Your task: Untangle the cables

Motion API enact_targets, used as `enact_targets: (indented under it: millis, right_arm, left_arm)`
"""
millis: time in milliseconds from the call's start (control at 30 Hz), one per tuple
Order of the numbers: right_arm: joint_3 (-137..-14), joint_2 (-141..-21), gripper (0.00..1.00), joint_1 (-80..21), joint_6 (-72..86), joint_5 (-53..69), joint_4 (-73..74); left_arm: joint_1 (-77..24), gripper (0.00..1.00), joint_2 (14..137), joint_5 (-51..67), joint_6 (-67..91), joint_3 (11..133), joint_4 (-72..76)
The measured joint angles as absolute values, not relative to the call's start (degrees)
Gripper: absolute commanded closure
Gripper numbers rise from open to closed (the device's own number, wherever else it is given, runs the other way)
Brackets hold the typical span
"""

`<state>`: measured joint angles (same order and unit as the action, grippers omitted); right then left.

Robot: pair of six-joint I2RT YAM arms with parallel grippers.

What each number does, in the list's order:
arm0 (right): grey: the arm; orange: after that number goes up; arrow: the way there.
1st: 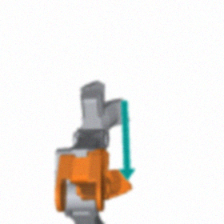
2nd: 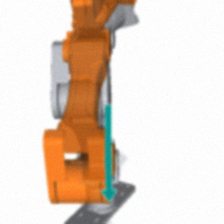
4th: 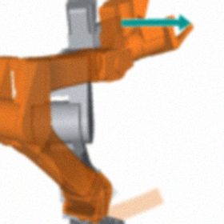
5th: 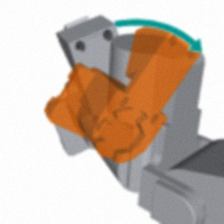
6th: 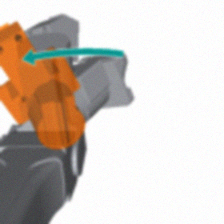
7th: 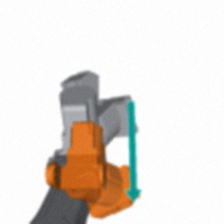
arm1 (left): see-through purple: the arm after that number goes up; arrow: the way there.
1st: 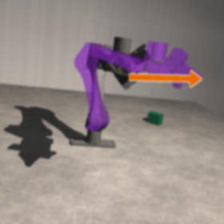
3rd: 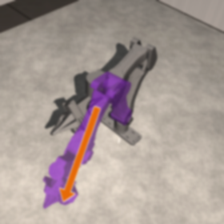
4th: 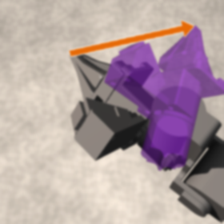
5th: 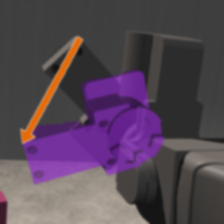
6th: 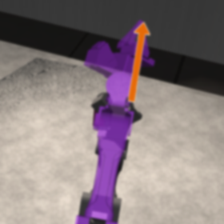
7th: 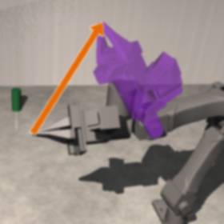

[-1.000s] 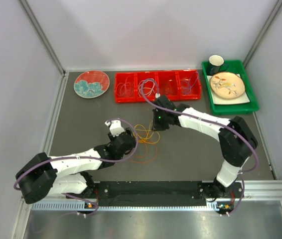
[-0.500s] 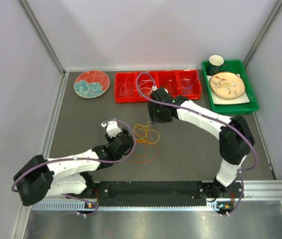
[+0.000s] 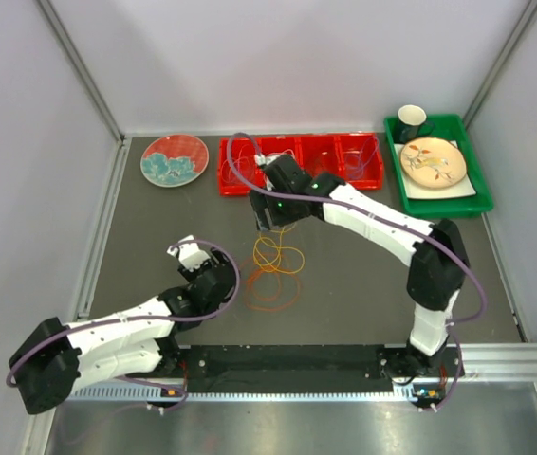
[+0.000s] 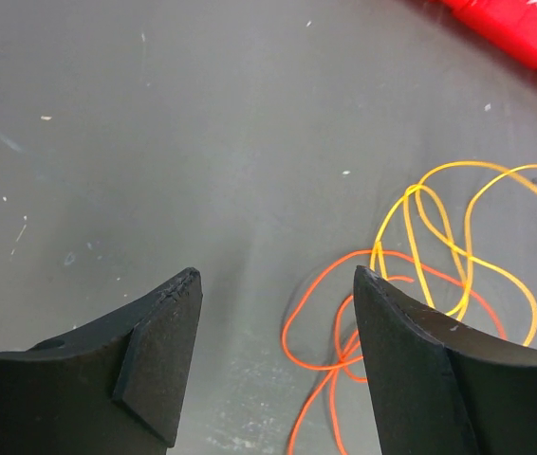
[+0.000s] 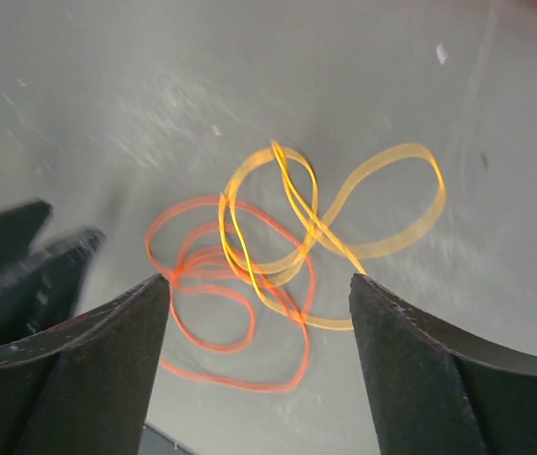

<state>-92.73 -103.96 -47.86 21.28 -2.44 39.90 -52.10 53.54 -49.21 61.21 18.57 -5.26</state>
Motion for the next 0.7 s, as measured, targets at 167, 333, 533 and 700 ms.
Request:
enact_targets:
  millis: [167, 333, 533, 700]
  right_arm:
    - [-102.39, -112.81, 0.17, -47.86, 17.78, 0.05, 40.14]
    - [-110.63, -121.47, 0.17, -47.86, 16.6, 1.65, 41.47]
    - [-105.21, -122.98, 0.19, -47.99, 18.09, 3.49, 40.86]
    - [-99.22, -122.98, 0.2, -48.88, 19.62, 4.25, 39.94]
  left_arm:
    - [-52.03, 0.3, 55.16, -49.17, 61.23, 18.57, -5.39]
    - [-51.88, 0.3, 55.16, -49.17, 61.23, 18.59, -5.39]
    - [-51.75, 0.3, 55.44, -49.15, 61.21, 18.59, -5.34]
    - [-51.72, 0.3, 56.64, -49.12, 61.19, 18.63, -5.34]
